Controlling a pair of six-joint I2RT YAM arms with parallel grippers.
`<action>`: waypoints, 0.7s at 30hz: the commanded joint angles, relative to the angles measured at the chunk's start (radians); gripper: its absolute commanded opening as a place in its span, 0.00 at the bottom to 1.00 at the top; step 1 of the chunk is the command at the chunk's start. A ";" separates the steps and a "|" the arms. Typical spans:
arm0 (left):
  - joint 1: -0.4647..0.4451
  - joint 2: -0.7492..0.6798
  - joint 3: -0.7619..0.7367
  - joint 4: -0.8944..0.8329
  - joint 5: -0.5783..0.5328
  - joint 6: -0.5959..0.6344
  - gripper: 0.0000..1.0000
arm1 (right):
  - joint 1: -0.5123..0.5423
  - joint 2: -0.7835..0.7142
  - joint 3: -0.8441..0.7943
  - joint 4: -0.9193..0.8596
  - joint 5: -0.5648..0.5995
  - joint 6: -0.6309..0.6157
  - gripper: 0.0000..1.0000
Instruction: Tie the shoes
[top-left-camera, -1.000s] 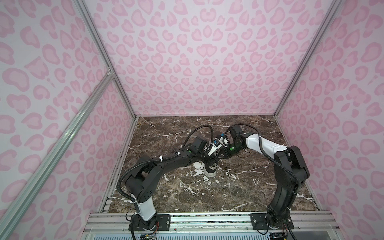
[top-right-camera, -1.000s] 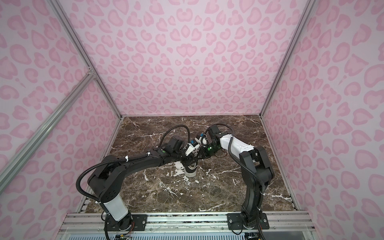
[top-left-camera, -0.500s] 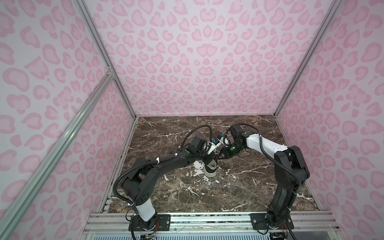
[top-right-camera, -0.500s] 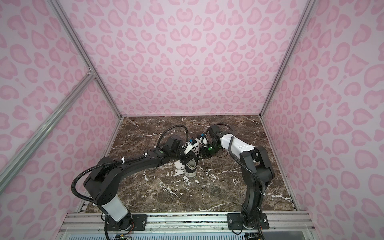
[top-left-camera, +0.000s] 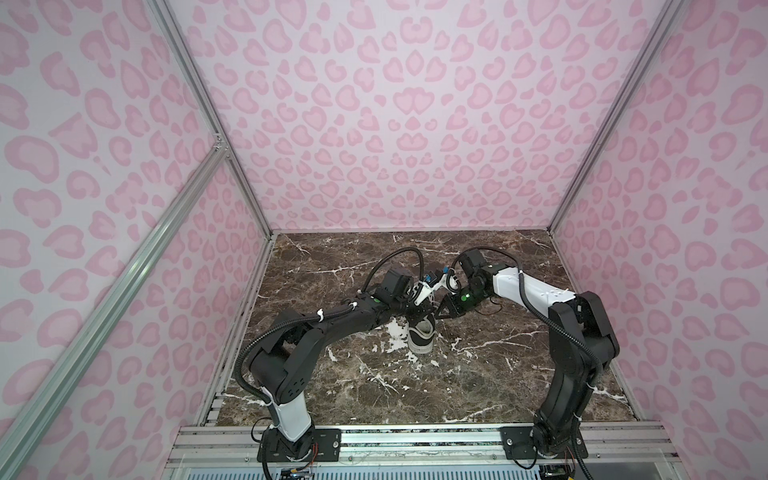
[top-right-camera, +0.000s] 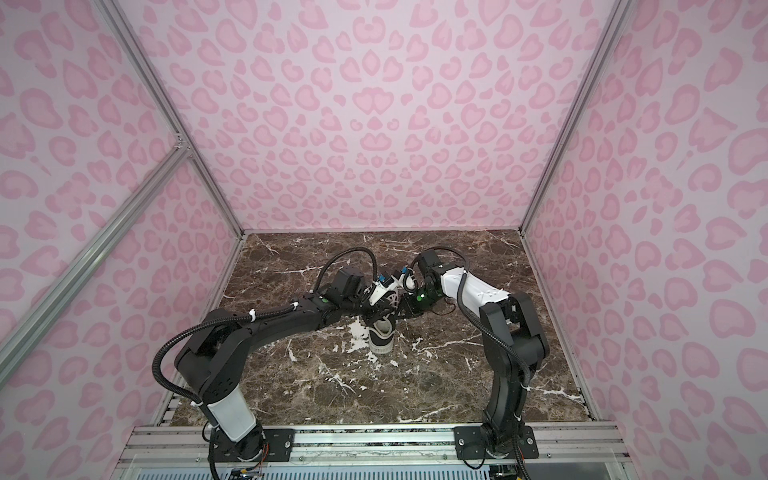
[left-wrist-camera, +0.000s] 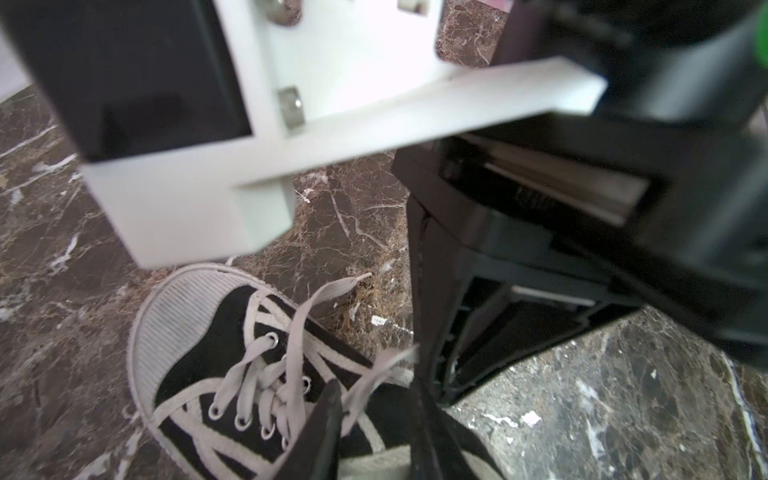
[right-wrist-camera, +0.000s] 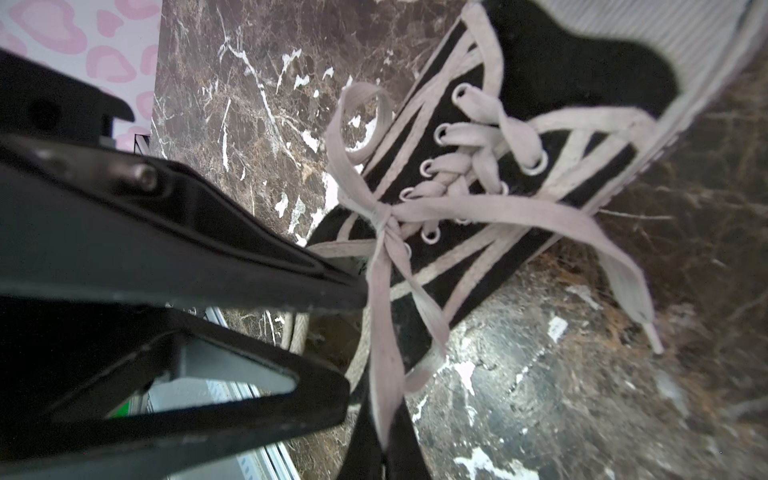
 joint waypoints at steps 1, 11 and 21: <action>0.006 0.008 0.010 0.024 0.039 0.035 0.32 | 0.001 0.006 0.008 -0.018 -0.010 -0.020 0.00; 0.010 0.046 0.049 -0.032 0.051 0.079 0.32 | 0.006 0.006 0.010 -0.030 -0.007 -0.037 0.00; 0.010 0.068 0.077 -0.052 0.061 0.097 0.22 | 0.005 0.009 0.016 -0.031 -0.023 -0.038 0.00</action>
